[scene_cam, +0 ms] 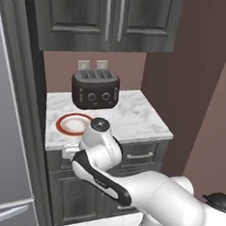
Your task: Take the baked cake out of the oven and place it on the plate for cooling. Then close the oven door.
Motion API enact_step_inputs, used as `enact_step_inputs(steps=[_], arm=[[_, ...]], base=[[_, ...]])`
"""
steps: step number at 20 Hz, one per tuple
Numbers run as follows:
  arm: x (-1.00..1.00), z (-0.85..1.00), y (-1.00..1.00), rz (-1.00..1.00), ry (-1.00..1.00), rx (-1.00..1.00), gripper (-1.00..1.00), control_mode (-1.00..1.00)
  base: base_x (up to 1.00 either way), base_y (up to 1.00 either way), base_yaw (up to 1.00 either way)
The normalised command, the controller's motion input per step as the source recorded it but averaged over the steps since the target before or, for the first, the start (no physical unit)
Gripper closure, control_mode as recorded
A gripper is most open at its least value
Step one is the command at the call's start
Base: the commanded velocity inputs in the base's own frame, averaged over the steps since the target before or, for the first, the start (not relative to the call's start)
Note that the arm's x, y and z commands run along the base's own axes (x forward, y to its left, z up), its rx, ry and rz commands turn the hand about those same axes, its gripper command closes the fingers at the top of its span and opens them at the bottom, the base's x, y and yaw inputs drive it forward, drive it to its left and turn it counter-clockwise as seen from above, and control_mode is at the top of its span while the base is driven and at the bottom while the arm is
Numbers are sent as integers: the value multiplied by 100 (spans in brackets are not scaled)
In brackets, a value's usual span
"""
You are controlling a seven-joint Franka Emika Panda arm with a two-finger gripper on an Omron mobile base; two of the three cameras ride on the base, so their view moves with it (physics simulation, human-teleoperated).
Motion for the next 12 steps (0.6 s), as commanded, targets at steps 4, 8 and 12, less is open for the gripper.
enact_step_inputs(steps=[4,8,12], arm=[[0,0,0,0,0,0,100,100],[0,0,0,0,0,0,100,100],[0,0,0,0,0,0,100,100]], base=[[47,-10,-3],[44,0,-2],[44,0,0]])
